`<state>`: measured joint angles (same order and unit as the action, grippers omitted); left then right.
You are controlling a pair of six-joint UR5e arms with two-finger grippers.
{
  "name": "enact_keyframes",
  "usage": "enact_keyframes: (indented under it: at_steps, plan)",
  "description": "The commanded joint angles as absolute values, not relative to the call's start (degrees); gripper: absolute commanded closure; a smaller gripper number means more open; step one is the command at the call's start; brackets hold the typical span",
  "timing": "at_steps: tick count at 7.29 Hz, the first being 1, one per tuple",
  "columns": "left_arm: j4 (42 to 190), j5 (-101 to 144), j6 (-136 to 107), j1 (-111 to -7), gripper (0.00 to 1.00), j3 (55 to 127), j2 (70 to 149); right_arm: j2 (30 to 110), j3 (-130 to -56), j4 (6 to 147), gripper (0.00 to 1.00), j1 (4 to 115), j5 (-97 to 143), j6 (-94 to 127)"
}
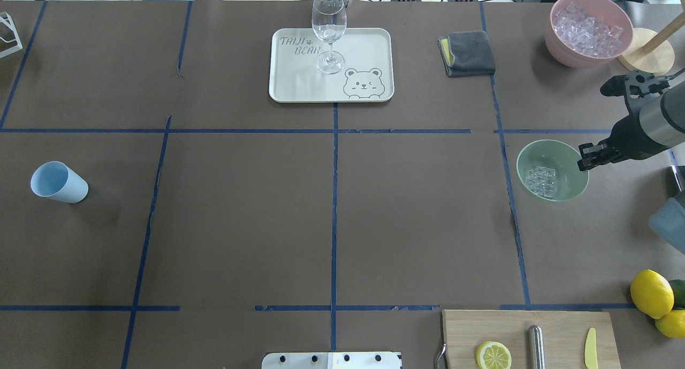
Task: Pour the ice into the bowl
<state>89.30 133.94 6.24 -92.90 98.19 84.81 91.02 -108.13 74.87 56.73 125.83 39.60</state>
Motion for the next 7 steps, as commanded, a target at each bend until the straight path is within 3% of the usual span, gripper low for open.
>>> enact_keyframes:
  at_steps: [1, 7]
  plan:
    - [91.57, 133.95, 6.24, -92.90, 0.00, 97.56, 84.81, 92.55, -106.10, 74.01, 1.00, 57.04, 125.77, 39.46]
    - [91.85, 133.95, 6.24, -92.72, 0.00, 97.56, 84.81, 94.31, -98.54, 59.53, 1.00, 57.39, 127.35, 42.88]
